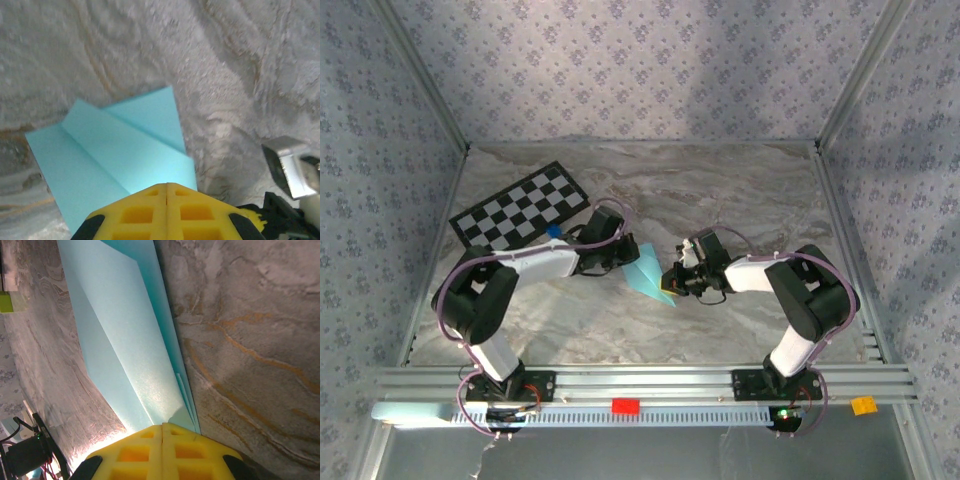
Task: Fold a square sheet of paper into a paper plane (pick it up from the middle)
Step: Fourth fold the wing at the center of the table.
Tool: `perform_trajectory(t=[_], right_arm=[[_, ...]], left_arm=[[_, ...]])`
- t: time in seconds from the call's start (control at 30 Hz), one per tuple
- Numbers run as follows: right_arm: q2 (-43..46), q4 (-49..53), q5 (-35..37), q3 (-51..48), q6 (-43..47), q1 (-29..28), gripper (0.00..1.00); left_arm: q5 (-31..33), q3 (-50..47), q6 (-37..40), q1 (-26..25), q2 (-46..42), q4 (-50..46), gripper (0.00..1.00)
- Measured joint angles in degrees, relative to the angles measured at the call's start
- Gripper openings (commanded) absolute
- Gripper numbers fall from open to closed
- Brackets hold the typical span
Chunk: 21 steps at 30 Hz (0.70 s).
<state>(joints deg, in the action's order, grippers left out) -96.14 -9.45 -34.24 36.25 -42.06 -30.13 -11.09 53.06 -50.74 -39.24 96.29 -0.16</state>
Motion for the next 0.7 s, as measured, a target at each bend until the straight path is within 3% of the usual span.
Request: perform_trajectory(t=[0.7], right_arm=[[0.0, 0.0, 0.2, 0.0, 0.0, -0.1, 0.0]], left_arm=[[-0.1, -1.6, -4.5, -3.7, 1.5, 6.6, 0.06]])
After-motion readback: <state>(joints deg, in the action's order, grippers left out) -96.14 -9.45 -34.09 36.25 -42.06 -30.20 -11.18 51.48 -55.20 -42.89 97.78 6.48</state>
